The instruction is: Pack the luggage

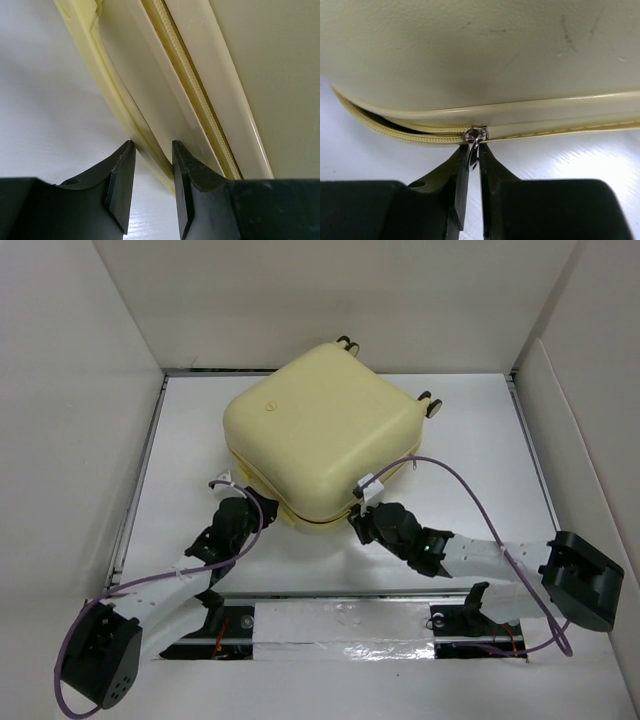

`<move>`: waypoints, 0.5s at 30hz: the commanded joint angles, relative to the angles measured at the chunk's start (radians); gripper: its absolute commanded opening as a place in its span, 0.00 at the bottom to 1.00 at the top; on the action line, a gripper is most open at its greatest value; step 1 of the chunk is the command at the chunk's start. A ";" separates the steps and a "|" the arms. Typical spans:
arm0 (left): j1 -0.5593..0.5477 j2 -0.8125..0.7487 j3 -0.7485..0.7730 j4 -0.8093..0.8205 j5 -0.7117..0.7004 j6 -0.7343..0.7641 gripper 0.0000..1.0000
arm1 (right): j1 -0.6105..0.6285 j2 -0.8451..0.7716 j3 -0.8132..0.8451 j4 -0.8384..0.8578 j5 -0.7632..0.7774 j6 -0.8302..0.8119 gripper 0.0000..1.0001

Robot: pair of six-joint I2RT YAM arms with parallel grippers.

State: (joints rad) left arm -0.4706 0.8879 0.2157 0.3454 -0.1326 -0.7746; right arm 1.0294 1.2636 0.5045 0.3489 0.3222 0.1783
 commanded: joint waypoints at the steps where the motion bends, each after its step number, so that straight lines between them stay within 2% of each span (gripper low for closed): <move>1: -0.142 0.013 -0.019 0.070 0.084 -0.017 0.00 | -0.029 -0.070 0.060 0.030 0.098 -0.031 0.17; 4: -0.239 0.032 -0.013 0.063 -0.001 -0.051 0.00 | -0.060 -0.134 0.049 -0.004 0.048 -0.045 0.12; 8: -0.444 0.080 -0.019 0.102 -0.080 -0.155 0.00 | -0.078 -0.181 0.048 -0.077 -0.094 -0.037 0.04; 12: -0.566 0.157 0.004 0.151 -0.206 -0.219 0.00 | 0.006 -0.142 0.080 -0.172 -0.208 -0.013 0.00; 15: -0.588 0.224 0.036 0.208 -0.232 -0.236 0.00 | 0.117 -0.084 0.126 -0.249 -0.252 0.015 0.00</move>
State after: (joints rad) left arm -0.9485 1.0428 0.2119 0.4633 -0.6132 -0.9977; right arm 0.9997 1.1282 0.5350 0.0330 0.3233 0.1493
